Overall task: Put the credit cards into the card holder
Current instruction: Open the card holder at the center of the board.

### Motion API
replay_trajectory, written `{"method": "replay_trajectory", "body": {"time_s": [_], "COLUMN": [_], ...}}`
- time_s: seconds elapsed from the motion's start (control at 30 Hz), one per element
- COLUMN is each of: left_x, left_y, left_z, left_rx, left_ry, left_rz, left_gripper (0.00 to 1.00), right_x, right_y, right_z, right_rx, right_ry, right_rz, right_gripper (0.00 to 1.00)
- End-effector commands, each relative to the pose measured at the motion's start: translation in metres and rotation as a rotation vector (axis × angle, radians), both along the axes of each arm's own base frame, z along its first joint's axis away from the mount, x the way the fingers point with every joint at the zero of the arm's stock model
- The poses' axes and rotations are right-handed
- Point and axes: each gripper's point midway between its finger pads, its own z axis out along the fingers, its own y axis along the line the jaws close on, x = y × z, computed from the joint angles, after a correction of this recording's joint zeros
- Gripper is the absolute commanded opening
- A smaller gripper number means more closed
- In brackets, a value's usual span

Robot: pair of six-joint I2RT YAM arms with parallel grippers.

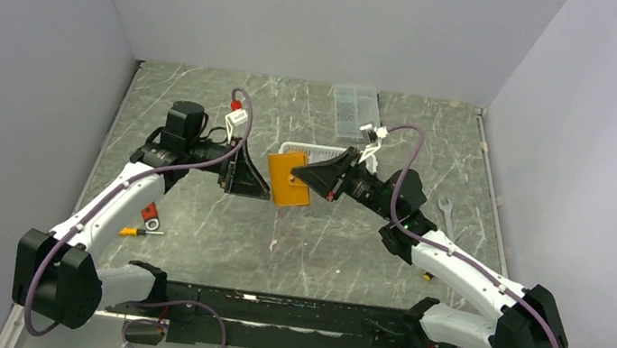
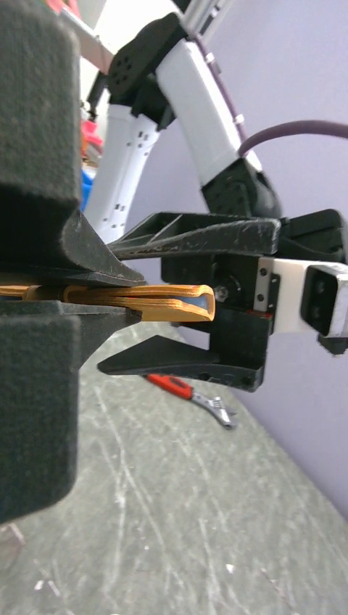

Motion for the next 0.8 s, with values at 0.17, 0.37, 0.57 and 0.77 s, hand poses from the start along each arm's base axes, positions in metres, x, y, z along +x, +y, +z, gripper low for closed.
{"method": "replay_trajectory", "body": {"time_s": [0.17, 0.37, 0.57, 0.77], "left_x": [0.010, 0.010, 0.016, 0.020], "left_y": [-0.007, -0.008, -0.008, -0.007], "left_z": [0.045, 0.048, 0.054, 0.060], "left_rx": [-0.124, -0.176, -0.196, -0.207], "left_ry": [-0.012, 0.017, 0.005, -0.014], "left_rz": [0.001, 0.013, 0.034, 0.047], "left_gripper": [0.77, 0.54, 0.49, 0.35], "right_x": [0.019, 0.024, 0.022, 0.023], "right_y": [0.000, 0.002, 0.016, 0.022], "right_z": [0.054, 0.046, 0.032, 0.020], "right_rx": [0.227, 0.221, 0.179, 0.158], "right_ry": [-0.035, -0.010, 0.015, 0.036], "right_rz": [-0.133, -0.166, -0.142, -0.147], "right_gripper": [0.00, 0.00, 0.00, 0.00]}}
